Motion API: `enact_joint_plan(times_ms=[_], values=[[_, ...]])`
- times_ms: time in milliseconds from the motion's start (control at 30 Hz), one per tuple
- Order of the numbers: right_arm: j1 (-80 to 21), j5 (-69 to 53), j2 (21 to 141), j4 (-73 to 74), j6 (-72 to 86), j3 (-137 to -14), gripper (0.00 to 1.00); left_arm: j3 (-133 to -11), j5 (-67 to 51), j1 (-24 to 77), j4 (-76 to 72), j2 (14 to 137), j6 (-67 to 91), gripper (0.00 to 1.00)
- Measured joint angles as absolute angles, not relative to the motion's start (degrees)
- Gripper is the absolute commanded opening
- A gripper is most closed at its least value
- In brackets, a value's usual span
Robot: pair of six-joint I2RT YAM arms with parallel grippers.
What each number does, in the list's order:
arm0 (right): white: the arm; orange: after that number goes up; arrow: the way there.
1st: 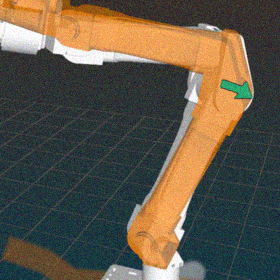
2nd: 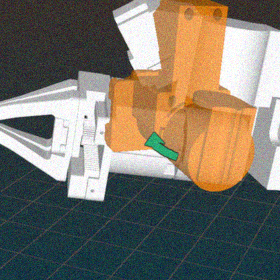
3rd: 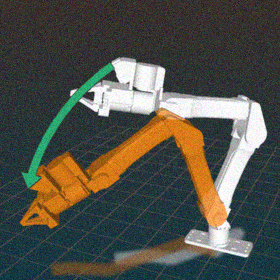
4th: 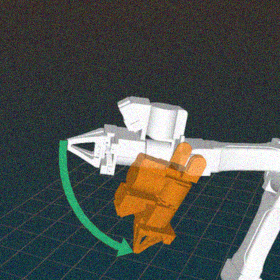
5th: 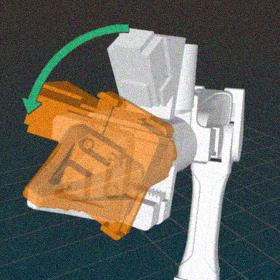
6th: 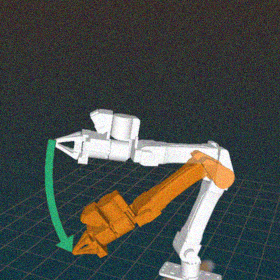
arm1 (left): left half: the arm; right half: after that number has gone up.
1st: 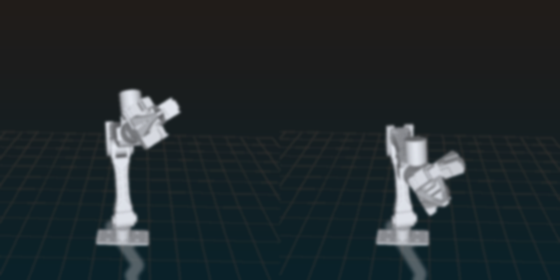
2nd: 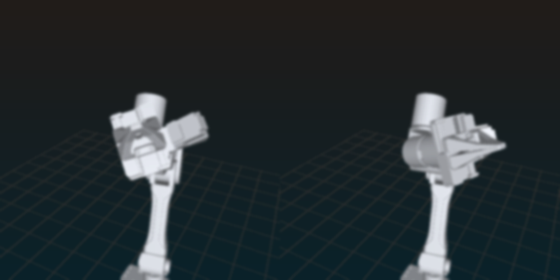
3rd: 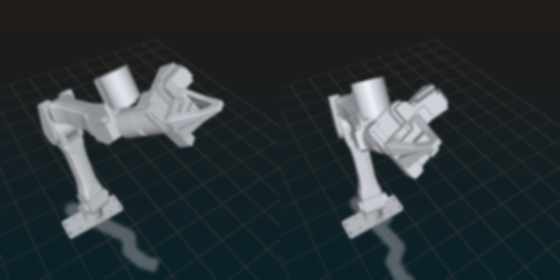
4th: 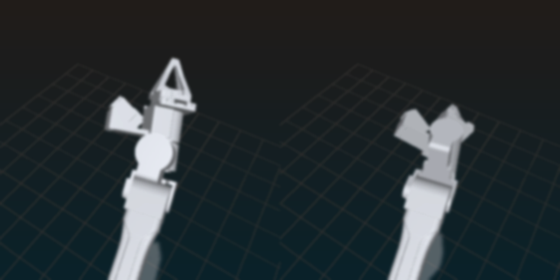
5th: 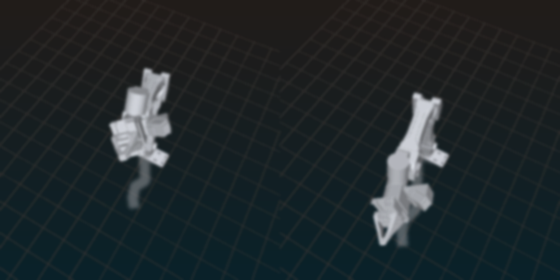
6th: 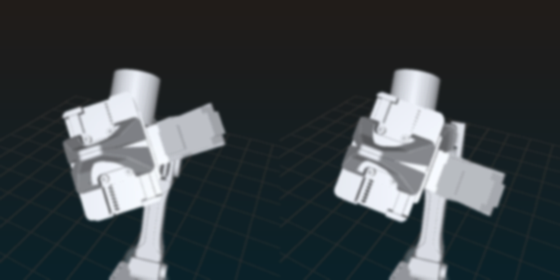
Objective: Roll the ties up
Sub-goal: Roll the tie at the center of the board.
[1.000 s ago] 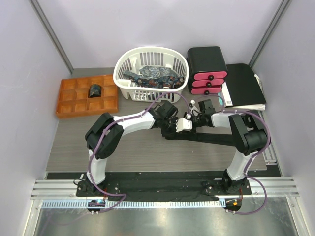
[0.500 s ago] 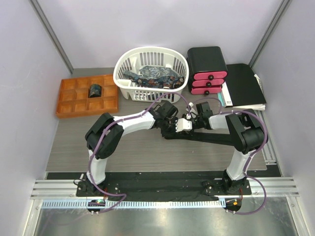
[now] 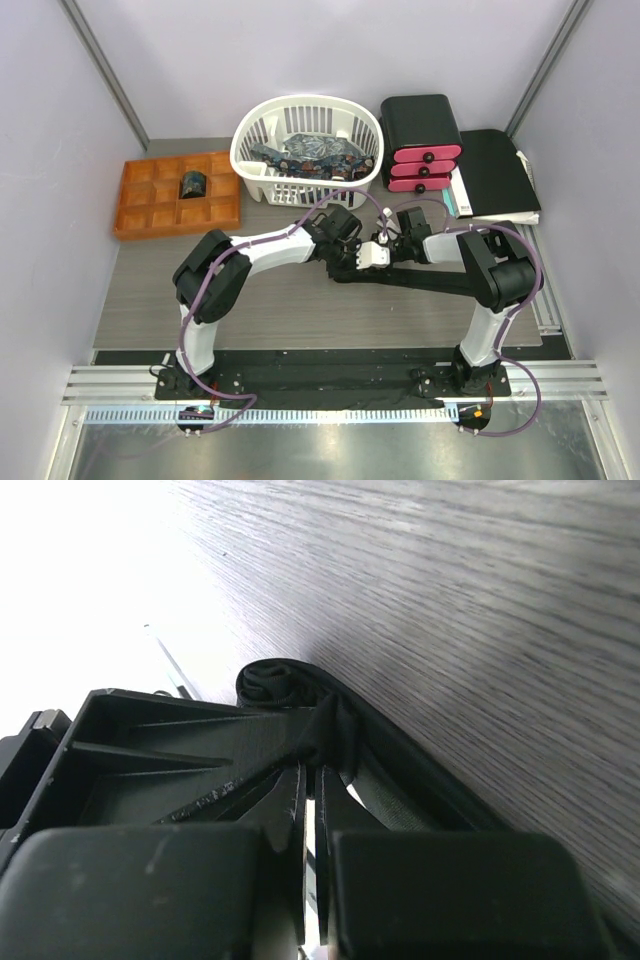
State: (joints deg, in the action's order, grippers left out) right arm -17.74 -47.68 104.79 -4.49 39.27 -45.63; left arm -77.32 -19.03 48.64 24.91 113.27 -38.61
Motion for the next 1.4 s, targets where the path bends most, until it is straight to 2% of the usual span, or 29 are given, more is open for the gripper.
enact_joint_plan(times_ms=[200, 300, 500, 900, 1133, 1233, 1400], values=[[-16.5, -47.7, 104.8, -3.2, 36.5, -45.7, 0.01, -76.7, -19.4, 48.0, 25.1, 113.5, -38.0, 0.61], [-15.4, -47.7, 104.8, -1.2, 35.1, -45.7, 0.01, -76.1, -20.1, 47.0, 25.1, 113.3, -37.4, 0.68], [-13.7, -47.4, 104.8, 1.5, 32.7, -45.7, 0.01, -72.0, -22.2, 44.0, 25.1, 110.2, -35.8, 0.75], [-13.3, -47.7, 106.1, 4.4, 29.8, -47.3, 0.01, -68.1, -28.2, 42.2, 21.0, 107.5, -34.4, 0.75], [-13.0, -49.5, 107.7, 5.0, 29.2, -48.3, 0.01, -68.1, -30.7, 42.2, 14.4, 108.0, -33.0, 0.72], [-13.3, -49.9, 107.9, 4.4, 29.5, -48.3, 0.01, -68.1, -31.1, 42.2, 13.0, 108.6, -33.3, 0.66], [-15.6, -50.7, 109.1, 0.7, 32.3, -48.3, 0.01, -68.1, -31.8, 42.3, 13.1, 108.9, -34.2, 0.48]])
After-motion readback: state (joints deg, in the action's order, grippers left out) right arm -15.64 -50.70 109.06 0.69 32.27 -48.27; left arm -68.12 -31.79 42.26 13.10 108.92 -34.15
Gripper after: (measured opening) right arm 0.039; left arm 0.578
